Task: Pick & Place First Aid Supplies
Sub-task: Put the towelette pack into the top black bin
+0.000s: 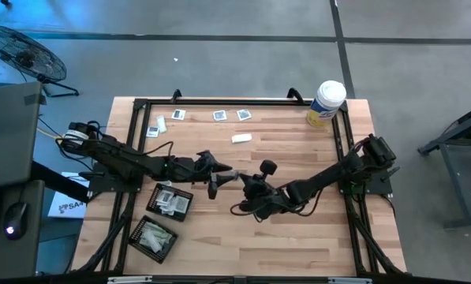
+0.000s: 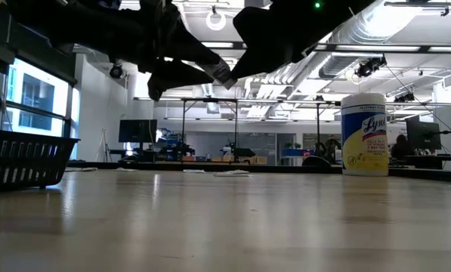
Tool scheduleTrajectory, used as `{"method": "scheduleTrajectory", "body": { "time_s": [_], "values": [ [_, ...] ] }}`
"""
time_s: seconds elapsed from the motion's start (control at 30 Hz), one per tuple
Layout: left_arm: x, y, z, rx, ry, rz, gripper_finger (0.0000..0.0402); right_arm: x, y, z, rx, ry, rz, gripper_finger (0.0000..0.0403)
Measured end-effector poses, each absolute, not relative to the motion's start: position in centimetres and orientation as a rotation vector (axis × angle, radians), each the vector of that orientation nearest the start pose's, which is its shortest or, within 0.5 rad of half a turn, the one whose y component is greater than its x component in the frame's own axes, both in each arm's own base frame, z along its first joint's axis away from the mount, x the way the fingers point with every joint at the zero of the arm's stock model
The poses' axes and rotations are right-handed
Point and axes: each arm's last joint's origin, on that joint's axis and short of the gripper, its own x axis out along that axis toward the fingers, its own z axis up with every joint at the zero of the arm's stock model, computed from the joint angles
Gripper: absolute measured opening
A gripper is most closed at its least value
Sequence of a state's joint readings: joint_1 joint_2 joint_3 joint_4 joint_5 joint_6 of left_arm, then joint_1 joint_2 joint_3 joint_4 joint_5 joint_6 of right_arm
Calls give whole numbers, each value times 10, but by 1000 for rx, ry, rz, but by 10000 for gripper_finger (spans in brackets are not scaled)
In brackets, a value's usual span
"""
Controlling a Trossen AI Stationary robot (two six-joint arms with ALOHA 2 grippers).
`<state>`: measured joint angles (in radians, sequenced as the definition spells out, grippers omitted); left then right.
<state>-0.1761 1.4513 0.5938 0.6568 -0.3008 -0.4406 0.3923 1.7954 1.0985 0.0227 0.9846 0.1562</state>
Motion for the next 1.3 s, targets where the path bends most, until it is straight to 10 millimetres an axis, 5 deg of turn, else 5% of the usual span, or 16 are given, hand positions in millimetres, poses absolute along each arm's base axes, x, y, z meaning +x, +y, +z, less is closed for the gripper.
{"method": "scheduleTrajectory", "body": {
  "time_s": [0.2, 0.47, 0.87, 1.0, 1.3],
  "values": [
    [285, -41, 200, -339, 166, 180, 166, 352, 120, 197, -277, 485, -582, 0],
    [285, -45, 200, -205, 197, 64, 13, 355, 122, 200, -233, 448, -553, 0],
    [282, -55, 198, 60, 233, -19, 4, 348, 126, 216, -41, 373, -545, 8],
    [275, -66, 200, 145, 318, 29, 3, 344, 130, 224, -37, 347, -552, 46],
    [238, -114, 247, 281, 620, 84, 2, 339, 139, 225, -92, 355, -536, 155]
  ]
}}
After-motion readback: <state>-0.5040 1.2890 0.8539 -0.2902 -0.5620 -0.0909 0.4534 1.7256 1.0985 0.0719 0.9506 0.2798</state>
